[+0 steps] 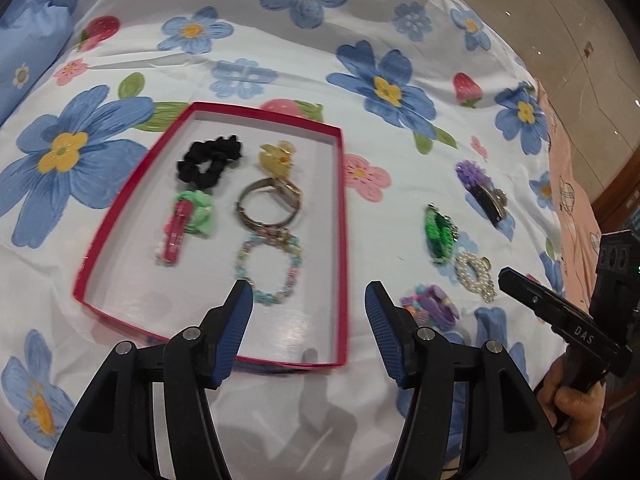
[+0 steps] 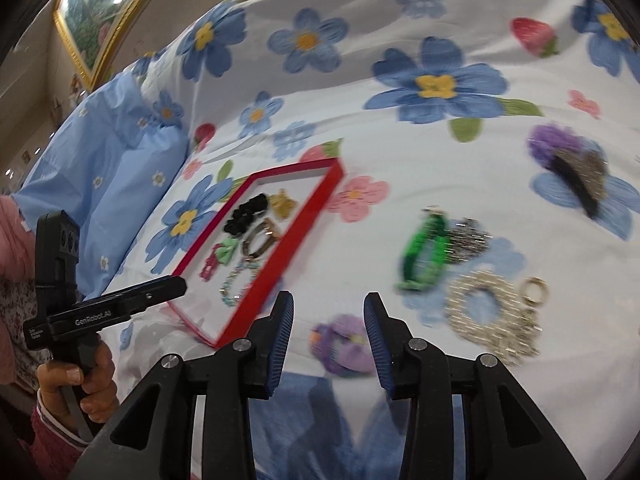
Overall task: Organize jewelry
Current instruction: 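Move both open tools back toward the remaining jewelry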
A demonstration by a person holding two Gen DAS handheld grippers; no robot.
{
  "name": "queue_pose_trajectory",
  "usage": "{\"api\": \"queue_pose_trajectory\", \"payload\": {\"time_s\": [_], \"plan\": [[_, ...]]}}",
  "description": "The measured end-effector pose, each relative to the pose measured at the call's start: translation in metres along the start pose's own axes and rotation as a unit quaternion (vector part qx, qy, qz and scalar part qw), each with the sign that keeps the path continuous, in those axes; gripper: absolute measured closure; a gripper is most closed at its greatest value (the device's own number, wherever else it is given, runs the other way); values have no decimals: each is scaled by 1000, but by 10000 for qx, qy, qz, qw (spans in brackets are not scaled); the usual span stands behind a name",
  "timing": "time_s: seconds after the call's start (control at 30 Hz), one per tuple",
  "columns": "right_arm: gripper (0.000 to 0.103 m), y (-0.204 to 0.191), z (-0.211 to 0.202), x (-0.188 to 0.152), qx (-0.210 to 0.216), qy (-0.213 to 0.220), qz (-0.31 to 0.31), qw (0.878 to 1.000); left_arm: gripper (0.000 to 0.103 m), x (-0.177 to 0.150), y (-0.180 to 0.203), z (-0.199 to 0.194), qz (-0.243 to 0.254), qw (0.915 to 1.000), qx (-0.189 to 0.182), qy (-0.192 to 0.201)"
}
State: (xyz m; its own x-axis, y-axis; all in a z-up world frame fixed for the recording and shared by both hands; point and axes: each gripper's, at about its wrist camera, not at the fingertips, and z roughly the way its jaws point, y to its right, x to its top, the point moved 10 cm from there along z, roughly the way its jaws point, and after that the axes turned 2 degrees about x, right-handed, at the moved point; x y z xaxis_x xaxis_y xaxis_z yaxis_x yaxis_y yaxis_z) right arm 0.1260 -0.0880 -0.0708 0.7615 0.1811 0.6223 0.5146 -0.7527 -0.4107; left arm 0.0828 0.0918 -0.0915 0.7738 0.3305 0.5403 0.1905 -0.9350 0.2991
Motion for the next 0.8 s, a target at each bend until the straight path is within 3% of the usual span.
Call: {"api": "queue_pose_trajectory", "payload": {"time_s": [0.4, 0.8], "plan": [[63, 53, -40, -15, -367, 198, 346, 9985, 43, -14, 57, 13, 487, 9984, -192, -215], [63, 94, -48, -21, -526, 230, 609, 9965, 43, -32, 101, 41, 852, 9943, -290, -566]]}}
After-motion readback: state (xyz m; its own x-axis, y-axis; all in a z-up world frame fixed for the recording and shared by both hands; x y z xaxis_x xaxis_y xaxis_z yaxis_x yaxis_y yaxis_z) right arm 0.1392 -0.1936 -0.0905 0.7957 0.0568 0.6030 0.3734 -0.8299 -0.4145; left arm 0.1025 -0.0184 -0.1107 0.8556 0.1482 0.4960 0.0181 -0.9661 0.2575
